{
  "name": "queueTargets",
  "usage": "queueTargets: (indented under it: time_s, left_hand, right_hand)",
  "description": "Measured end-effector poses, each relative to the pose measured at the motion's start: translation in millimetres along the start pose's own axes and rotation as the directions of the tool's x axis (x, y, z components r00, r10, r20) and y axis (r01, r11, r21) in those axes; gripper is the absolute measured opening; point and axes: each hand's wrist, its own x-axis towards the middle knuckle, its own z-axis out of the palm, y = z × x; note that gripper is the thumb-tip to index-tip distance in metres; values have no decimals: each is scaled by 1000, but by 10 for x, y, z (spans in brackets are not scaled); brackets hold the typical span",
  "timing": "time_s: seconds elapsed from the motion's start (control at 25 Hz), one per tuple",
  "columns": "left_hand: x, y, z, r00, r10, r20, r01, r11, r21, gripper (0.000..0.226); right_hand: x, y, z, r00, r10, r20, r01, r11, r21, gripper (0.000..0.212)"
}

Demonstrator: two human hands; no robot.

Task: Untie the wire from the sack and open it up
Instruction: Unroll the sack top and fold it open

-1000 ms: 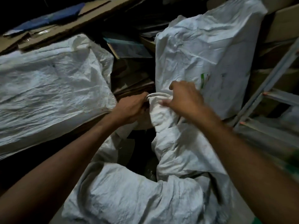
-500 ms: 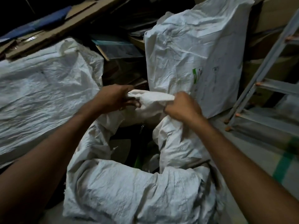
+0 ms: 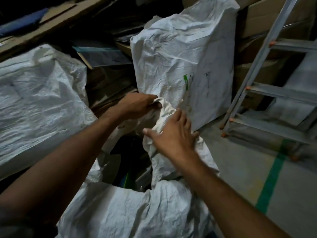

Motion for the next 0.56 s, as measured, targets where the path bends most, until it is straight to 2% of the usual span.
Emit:
queueTargets:
  time_s: [0.04,0.08,0.12,0.2,0.24,0.28,0.36,0.44,0.48,0.56]
  left_hand:
    - [15,-41,-39,1000,-21,5,21,1000,-9,33]
    - [17,-91,-77,999,-36,10,37,999,-17,37]
    - [5,-160,-98,999,-41,15,41,999,-25,43]
    - [-50,-293,-106,999,-30,28,31,999,-41,63]
    - [-83,-320,-104,1000,-24,18,25,998,-50,74]
    - [-104,-322,-90,1000,-2,-4,1,999,-51,83]
    - [-112,-234,-75,995,83,-53,-85,996,-38,86]
    - [-110,-22,-117,975,197,-102,-197,980,2,91]
    - [-111,66,-113,959,269,-88,-266,963,45,100]
    - [-108,218,-33,933,355,49,-358,920,156,118]
  right_hand:
    - [-92,21,119,999,42,34,-42,999,0,131]
    - [-81,101,200,995,92,32,-92,996,19,128]
    - [-13,199,220,993,119,8,-120,991,62,112]
    - [120,361,133,992,106,-63,-95,983,154,57]
    - [174,403,70,992,92,-85,-75,978,192,38]
    - [209,423,11,991,106,-87,-82,967,242,30]
    - [275,419,-87,980,186,-65,-155,932,327,28]
    - [346,429,-157,966,259,-14,-240,912,332,32]
    - [376,436,-181,960,278,27,-272,909,316,33]
    - [427,473,-212,961,253,117,-275,926,258,34]
